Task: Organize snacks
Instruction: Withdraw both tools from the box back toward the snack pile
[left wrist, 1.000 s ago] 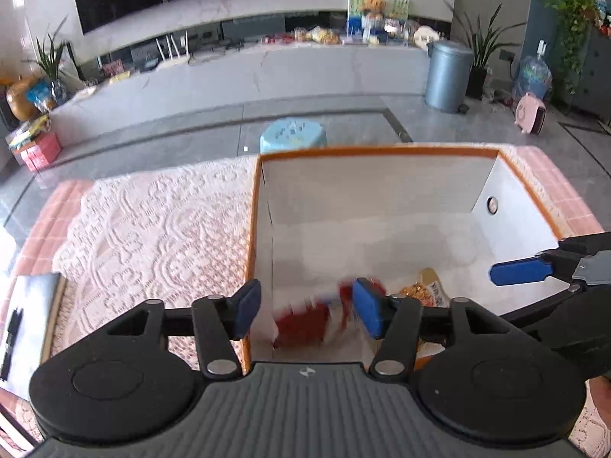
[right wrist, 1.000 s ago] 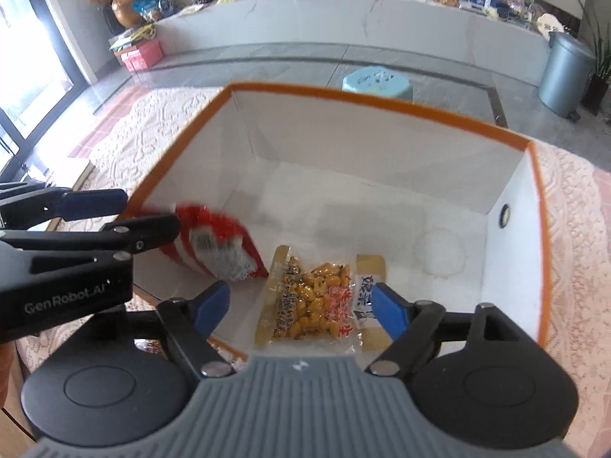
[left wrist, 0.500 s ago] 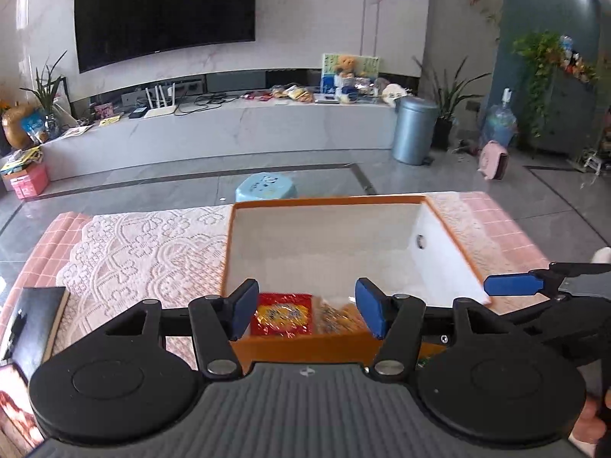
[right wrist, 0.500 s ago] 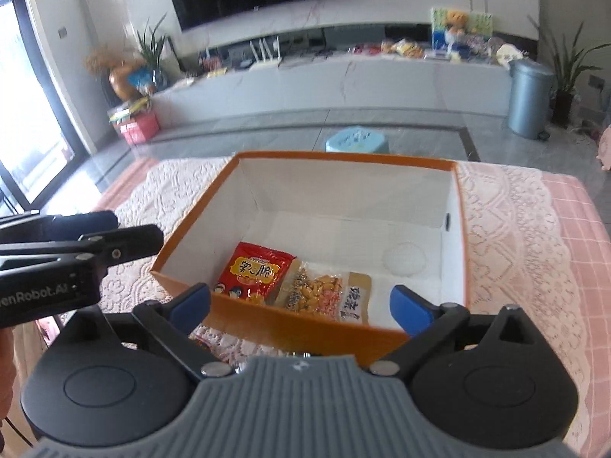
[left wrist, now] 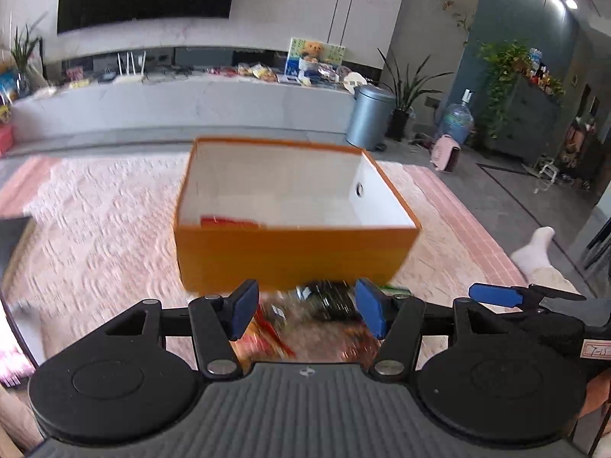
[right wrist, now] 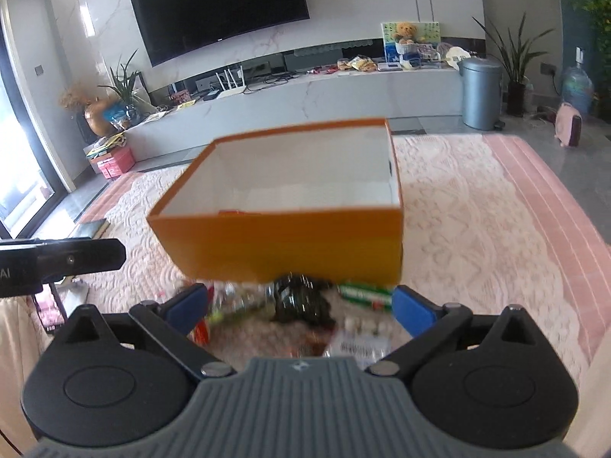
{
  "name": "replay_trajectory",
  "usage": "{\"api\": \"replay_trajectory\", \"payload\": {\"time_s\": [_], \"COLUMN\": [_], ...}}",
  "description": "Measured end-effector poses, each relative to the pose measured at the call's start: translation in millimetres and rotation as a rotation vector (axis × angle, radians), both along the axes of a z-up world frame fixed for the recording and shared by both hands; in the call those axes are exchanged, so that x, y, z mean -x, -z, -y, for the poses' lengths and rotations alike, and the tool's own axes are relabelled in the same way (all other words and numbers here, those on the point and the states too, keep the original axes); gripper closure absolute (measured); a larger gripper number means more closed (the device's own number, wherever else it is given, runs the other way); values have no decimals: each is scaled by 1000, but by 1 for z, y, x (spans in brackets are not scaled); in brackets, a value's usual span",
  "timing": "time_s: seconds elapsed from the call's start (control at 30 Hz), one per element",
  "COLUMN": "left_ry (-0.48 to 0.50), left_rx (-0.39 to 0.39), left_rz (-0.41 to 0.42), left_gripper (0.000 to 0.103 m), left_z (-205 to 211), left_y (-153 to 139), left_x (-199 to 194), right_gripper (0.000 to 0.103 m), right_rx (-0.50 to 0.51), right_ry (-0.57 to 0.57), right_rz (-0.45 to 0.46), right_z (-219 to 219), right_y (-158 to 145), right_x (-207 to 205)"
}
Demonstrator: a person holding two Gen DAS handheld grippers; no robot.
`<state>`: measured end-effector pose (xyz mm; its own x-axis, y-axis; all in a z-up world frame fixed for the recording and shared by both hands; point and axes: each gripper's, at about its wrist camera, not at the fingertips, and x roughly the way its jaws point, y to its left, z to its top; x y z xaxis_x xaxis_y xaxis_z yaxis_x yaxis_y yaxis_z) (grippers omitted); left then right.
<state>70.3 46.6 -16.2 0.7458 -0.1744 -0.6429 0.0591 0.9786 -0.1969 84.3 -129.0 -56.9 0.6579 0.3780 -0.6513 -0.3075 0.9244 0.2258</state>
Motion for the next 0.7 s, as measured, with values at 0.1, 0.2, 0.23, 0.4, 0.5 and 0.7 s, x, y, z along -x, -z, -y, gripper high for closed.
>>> {"api": "replay_trajectory", "payload": {"time_s": [0.1,0.2,0.23,0.4,0.5,0.7], "left_ry": [9,23,27,33,24,37], "left_rx": [24,11,4,-45,-70,-119], "left_rz": [-27,-51,-62,-102,-141,-198], "left_gripper": [34,34,34,34,34,27], "left_z": [-5,-8,-9,-14,-19,-20], "left_y": [17,31,36,60,73,90], "left_x": [8,15,18,34,40,39], "right_gripper": [4,4,4,4,4,4], "right_rx": [15,34,44,90,126,224], "right_ry": [30,35,37,22,9,-35], "right_rz": [-3,-16,-22,-42,-51,-31], "right_z": [7,10,10,10,6,-10], "right_y": [10,21,24,39,49,67], "right_x": [14,23,25,33,37,43]}}
